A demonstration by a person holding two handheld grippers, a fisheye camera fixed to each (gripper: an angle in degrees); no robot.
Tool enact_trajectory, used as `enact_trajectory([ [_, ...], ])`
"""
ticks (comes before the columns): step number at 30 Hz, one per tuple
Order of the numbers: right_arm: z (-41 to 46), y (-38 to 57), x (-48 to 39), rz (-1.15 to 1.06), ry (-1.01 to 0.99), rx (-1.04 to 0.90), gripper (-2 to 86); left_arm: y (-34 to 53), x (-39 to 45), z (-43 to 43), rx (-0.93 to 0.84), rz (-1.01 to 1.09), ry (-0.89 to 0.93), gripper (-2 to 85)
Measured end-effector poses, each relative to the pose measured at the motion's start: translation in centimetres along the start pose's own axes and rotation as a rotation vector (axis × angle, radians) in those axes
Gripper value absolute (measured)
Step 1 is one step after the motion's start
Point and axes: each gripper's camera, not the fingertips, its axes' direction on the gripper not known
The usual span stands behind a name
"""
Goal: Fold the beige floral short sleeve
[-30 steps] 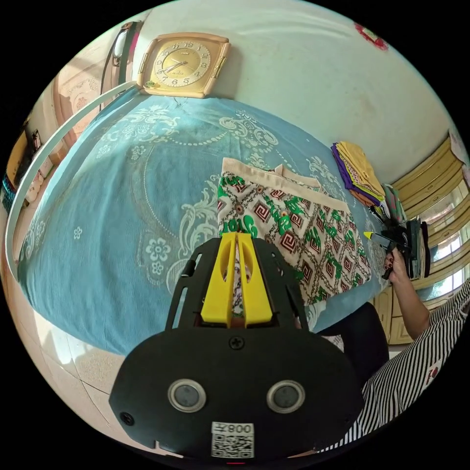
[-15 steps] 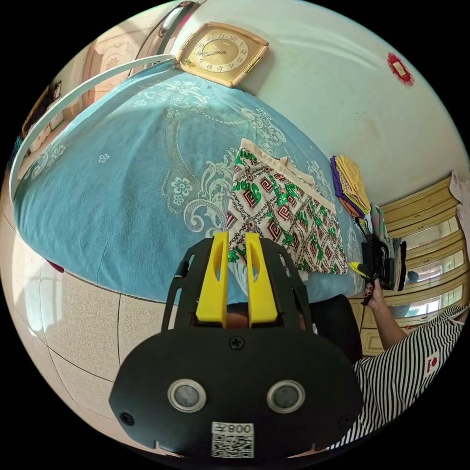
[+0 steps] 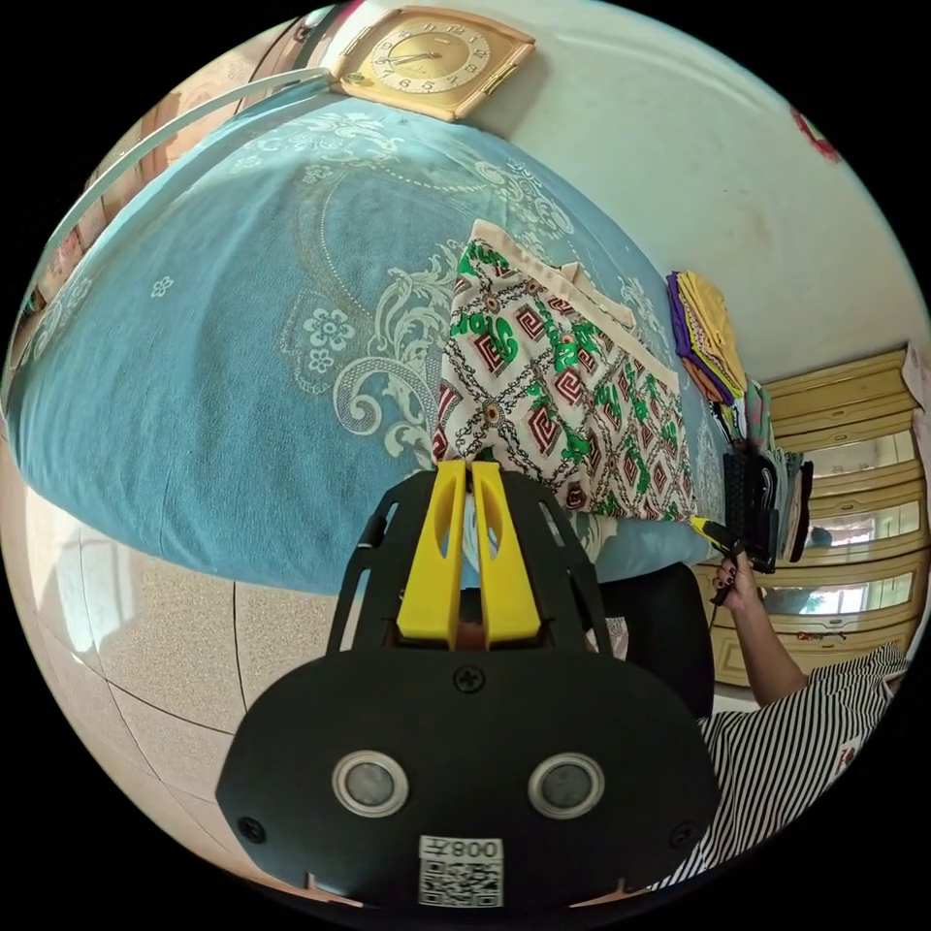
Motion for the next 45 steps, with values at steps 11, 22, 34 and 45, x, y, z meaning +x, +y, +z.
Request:
enact_trajectory([
  [11,-2.6,2.6,0.0,-0.046,-0.093,-0.024,0.4,3.8,2.3,-0.4,0.016,0.034,-0.032,0.9],
  [22,-0.9,2.9,3.8,0.064,-0.144,-0.087,0.4,5.5,5.8,5.1,-0.029,-0.036,-0.097,1.9],
  [34,-2.6,2.4,5.8,0.074,-0.274,-0.064,0.5,10.1,25.0,11.9,-0.042,0.452,-0.058,3.1],
  [45,-4.9,0.0,4.8,-0.004,-0.362,-0.081,0.6,15.8,49.8,25.1,-0.104,1.204,-0.108,7.4],
])
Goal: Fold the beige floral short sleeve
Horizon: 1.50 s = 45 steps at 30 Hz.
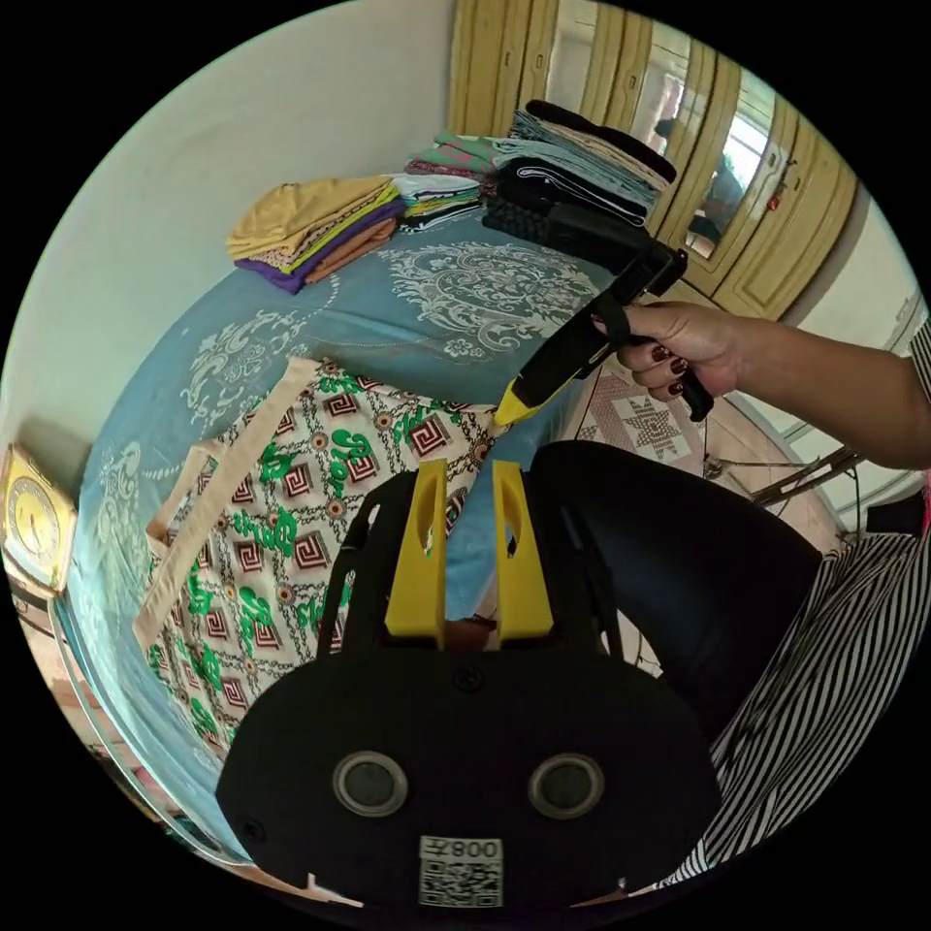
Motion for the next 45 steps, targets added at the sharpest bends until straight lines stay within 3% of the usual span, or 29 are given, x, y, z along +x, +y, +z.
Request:
enact_trajectory([
  [5,-0.1,-1.2,0.1,-0.016,-0.072,-0.003,0.7,-3.6,3.5,3.7,-0.081,0.121,-0.115,5.9],
  [8,0.1,-2.0,0.2,-0.015,-0.072,-0.014,0.8,-4.5,4.1,4.5,-0.075,0.086,-0.169,3.0],
  [19,-1.4,-5.9,4.2,0.117,-0.128,0.179,5.7,-3.4,-1.6,3.2,0.085,-0.347,0.054,1.1],
  [26,0.6,-12.0,6.0,0.195,-0.159,0.207,10.0,-3.8,-1.6,4.0,0.084,-0.339,0.064,1.0],
  [34,4.0,-19.9,4.9,0.189,0.065,0.171,9.0,-4.0,-1.3,5.4,0.068,-0.297,0.094,1.1],
  [45,9.8,-24.4,4.0,0.15,0.169,0.112,2.8,-1.9,-3.0,5.6,0.071,-0.292,0.132,1.2],
])
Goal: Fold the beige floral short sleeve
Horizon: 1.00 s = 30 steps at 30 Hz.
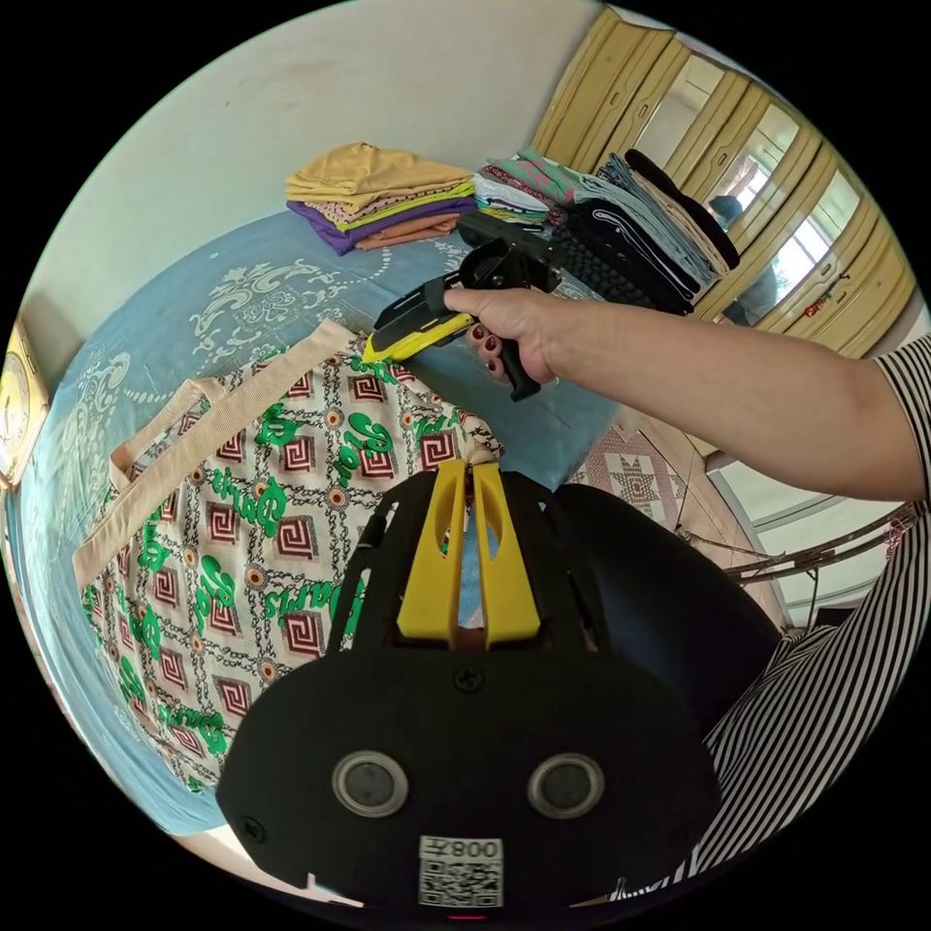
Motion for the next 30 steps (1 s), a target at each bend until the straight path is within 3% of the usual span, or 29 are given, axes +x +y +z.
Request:
enact_trajectory([
  [8,2.0,0.1,-1.4,-0.025,-0.079,0.058,1.5,2.9,-3.6,-3.3,0.059,-0.046,0.036,1.2],
  [17,6.3,-0.6,-9.5,-0.196,-0.122,0.091,1.1,10.3,-11.9,-11.6,0.226,-0.225,0.073,1.1],
  [30,24.4,-4.0,-22.5,-0.42,-0.086,-0.072,1.0,27.3,-25.5,-20.4,0.408,-0.658,0.035,1.1],
])
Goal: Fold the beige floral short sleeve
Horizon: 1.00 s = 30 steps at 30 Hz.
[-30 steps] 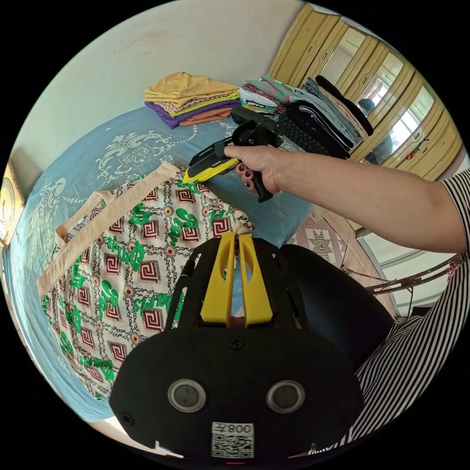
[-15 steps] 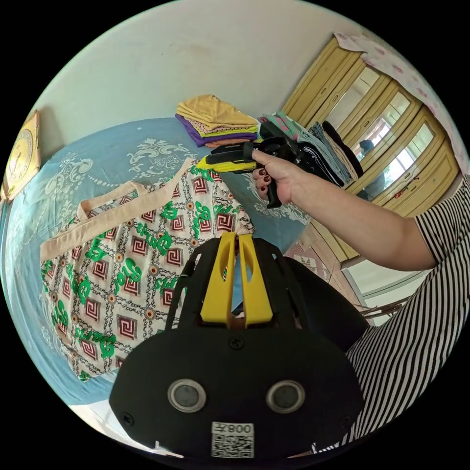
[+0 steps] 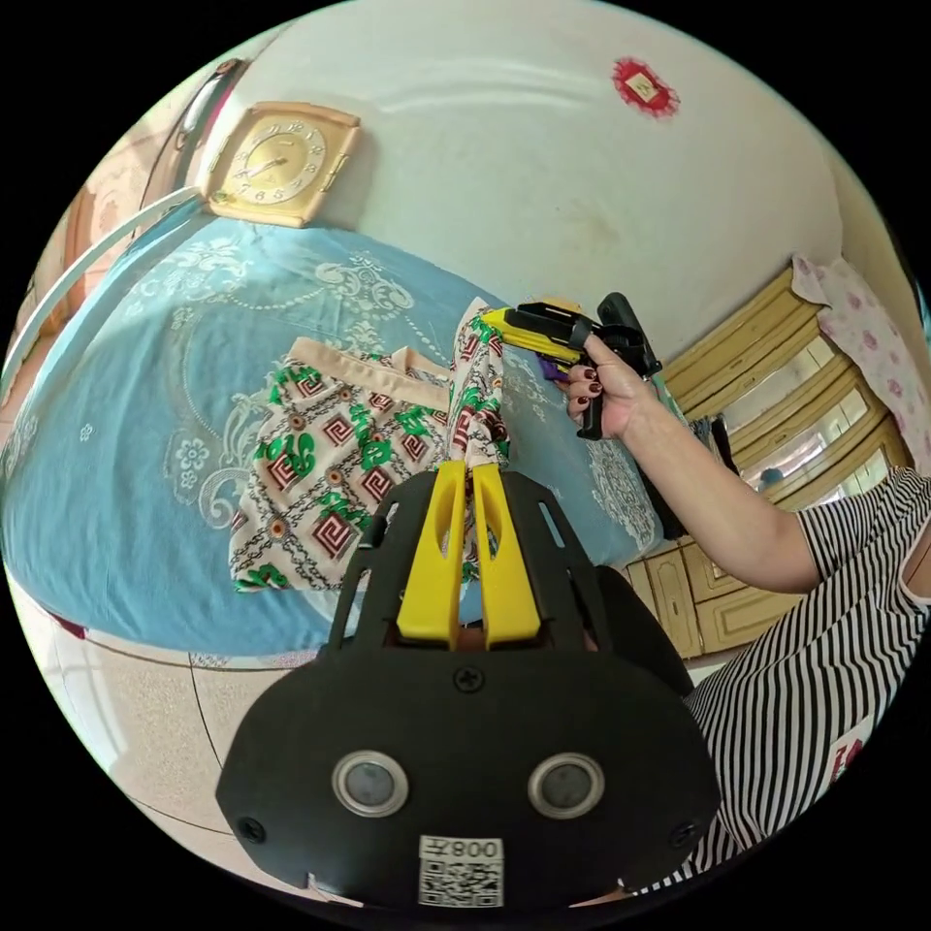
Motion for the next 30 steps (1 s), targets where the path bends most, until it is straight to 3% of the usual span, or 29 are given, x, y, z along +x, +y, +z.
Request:
enact_trajectory([
  [13,17.8,-4.4,0.3,-0.002,0.118,-0.252,1.2,4.2,-16.5,-5.2,0.093,-0.43,0.119,1.0],
  [26,24.9,-6.4,4.3,0.048,0.156,-0.344,1.6,5.7,-25.1,-8.4,0.129,-0.555,0.186,1.7],
  [30,24.5,-6.4,5.5,0.037,0.099,-0.295,2.0,6.3,-26.4,-9.6,0.149,-0.567,0.191,1.8],
])
